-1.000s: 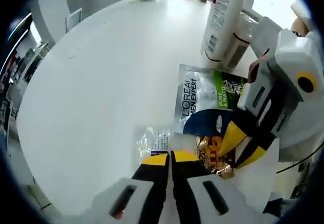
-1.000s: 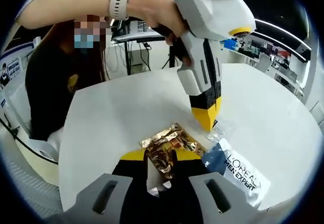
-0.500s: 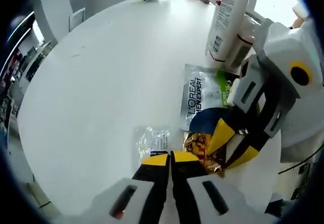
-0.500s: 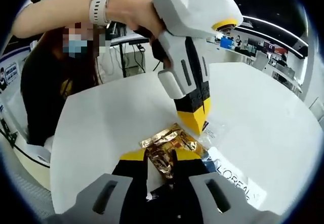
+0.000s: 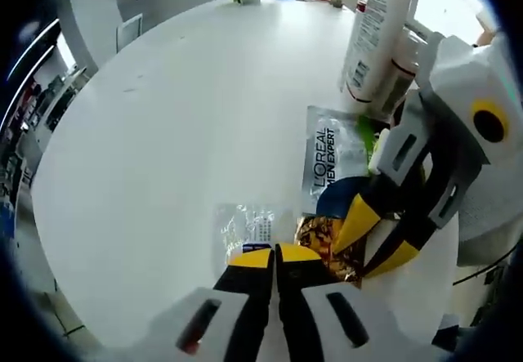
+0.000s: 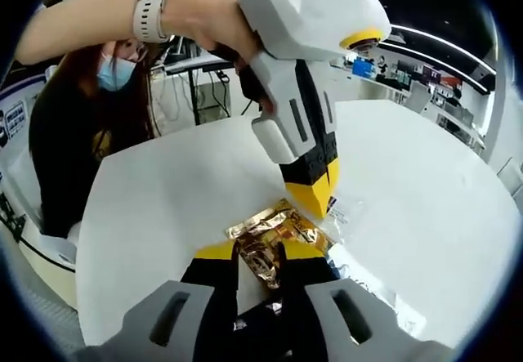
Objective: Arrange the skincare products in the storage area until every visible bottle or jar stands upright without overlapping.
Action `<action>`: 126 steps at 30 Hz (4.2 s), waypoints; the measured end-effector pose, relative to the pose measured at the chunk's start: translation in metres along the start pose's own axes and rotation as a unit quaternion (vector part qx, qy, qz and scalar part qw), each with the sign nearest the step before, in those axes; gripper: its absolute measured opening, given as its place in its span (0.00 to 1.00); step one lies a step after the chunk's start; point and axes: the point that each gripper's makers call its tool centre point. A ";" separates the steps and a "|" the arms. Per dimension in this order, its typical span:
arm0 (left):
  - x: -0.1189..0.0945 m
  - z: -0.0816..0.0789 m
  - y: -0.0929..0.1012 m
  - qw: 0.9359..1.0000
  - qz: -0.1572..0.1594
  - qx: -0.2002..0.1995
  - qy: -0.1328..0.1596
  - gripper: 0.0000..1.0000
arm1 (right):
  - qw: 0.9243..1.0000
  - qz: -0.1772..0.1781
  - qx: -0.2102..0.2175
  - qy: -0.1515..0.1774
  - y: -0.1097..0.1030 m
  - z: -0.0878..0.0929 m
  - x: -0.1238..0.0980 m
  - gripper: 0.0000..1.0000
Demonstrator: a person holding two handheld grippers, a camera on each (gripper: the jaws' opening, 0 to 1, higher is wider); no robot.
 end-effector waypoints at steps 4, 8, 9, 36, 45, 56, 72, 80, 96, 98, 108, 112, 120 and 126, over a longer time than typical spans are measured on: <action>-0.002 -0.004 0.003 1.000 -0.004 -0.001 0.001 0.04 | 1.000 0.001 0.006 -0.002 -0.001 0.001 0.000 0.20; -0.003 -0.004 -0.001 1.000 -0.008 -0.004 0.002 0.04 | 1.000 0.004 0.009 -0.004 -0.002 0.001 -0.001 0.21; -0.003 -0.005 -0.001 1.000 -0.010 -0.003 0.002 0.04 | 1.000 0.004 0.010 -0.004 -0.003 0.001 -0.001 0.21; 0.000 -0.010 -0.020 0.998 -0.058 -0.026 -0.025 0.52 | 0.998 -0.026 0.045 0.034 -0.033 -0.017 -0.040 0.22; 0.003 -0.013 -0.019 0.998 -0.022 -0.024 -0.047 0.49 | 0.995 -0.043 0.074 0.042 -0.041 -0.018 -0.050 0.21; 0.004 -0.014 -0.017 0.996 0.001 -0.015 -0.086 0.45 | 0.994 -0.049 0.089 0.045 -0.043 -0.017 -0.058 0.20; 0.009 -0.001 -0.038 0.995 0.003 -0.012 -0.097 0.39 | 0.993 -0.053 0.089 0.049 -0.048 -0.019 -0.064 0.20; -0.003 -0.011 -0.023 0.996 -0.002 0.000 -0.087 0.39 | 0.994 -0.051 0.090 0.048 -0.046 -0.018 -0.066 0.20; -0.029 -0.013 -0.003 0.994 -0.005 0.042 -0.097 0.39 | 0.995 -0.021 0.082 0.049 -0.033 -0.019 -0.076 0.21; -0.033 -0.012 0.003 0.994 -0.005 0.046 -0.097 0.39 | 0.995 -0.019 0.082 0.048 -0.033 -0.018 -0.078 0.22; -0.033 -0.006 0.044 0.994 0.016 0.059 -0.094 0.39 | 0.996 -0.008 0.079 0.048 -0.028 -0.017 -0.088 0.22; -0.030 0.001 0.052 0.993 0.023 0.063 -0.096 0.39 | 0.996 -0.006 0.079 0.047 -0.026 -0.016 -0.091 0.22; -0.029 0.002 0.069 0.992 0.037 0.070 -0.094 0.39 | 0.996 -0.002 0.074 0.045 -0.026 -0.014 -0.098 0.23; -0.023 0.008 0.084 0.992 0.047 0.071 -0.097 0.39 | 0.996 0.002 0.071 0.047 -0.024 -0.012 -0.102 0.23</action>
Point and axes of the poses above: the point that each gripper's makers call its tool centre point, and the gripper's own axes: x roughly forward along the fingers, y roughly to its right, z roughly out of its underside, and after that the axes turned 4 degrees about x, right-handed
